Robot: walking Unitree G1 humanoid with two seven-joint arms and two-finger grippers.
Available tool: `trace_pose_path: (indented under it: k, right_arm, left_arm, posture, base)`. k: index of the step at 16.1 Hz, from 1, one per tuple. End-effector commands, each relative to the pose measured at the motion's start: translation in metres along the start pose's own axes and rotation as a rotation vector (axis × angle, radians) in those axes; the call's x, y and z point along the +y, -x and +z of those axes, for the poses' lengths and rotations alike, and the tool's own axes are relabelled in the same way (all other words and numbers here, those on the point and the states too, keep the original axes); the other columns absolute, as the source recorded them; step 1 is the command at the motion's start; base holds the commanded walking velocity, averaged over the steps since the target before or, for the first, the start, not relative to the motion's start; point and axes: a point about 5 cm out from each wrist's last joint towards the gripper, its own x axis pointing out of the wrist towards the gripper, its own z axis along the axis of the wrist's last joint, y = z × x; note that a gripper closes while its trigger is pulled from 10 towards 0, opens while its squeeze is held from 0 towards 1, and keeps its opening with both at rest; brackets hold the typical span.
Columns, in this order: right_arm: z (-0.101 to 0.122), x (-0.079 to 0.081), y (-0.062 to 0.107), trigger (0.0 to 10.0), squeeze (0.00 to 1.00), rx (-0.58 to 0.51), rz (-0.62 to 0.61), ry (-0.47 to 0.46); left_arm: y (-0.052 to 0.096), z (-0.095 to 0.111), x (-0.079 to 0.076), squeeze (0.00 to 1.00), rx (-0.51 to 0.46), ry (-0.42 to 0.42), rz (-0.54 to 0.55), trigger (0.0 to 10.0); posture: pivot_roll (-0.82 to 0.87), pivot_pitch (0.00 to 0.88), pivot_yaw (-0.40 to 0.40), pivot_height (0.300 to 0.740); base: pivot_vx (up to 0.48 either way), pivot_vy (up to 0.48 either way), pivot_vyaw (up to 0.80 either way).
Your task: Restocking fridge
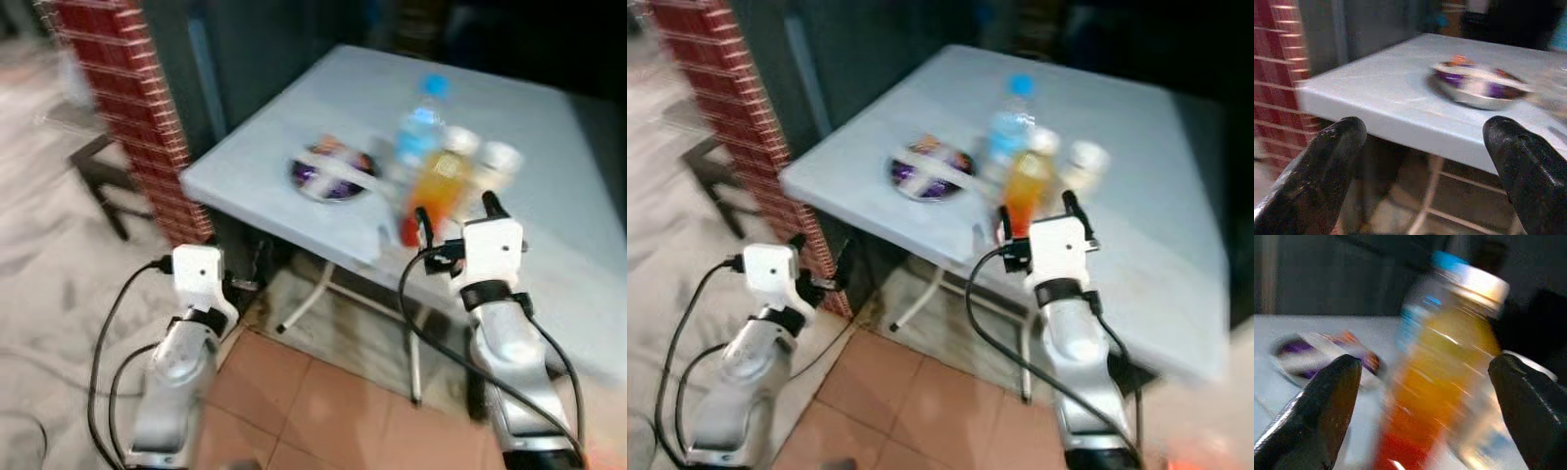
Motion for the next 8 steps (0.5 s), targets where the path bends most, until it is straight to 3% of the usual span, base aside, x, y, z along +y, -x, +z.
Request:
trace_pose_path:
  k: [1,8]
  right_arm:
    - [-0.001,0.004,0.003,10.0,0.0,-0.004,0.023,0.018]
    - [0.011,0.007,0.001,10.0,0.0,-0.083,0.032,0.09]
  left_arm:
    - [0.001,0.002,0.002,0.0,-0.008,-0.003,0.005,10.0]
    - [0.002,0.001,-0.001,0.0,-0.003,0.003,-0.016,10.0]
  posture:
    - [0.0,0.029,0.03,0.74]
    - [0.0,0.023,0.033,0.74]
  base:
    - [0.0,0.0,0.0]
    - [0.0,0.0,0.0]
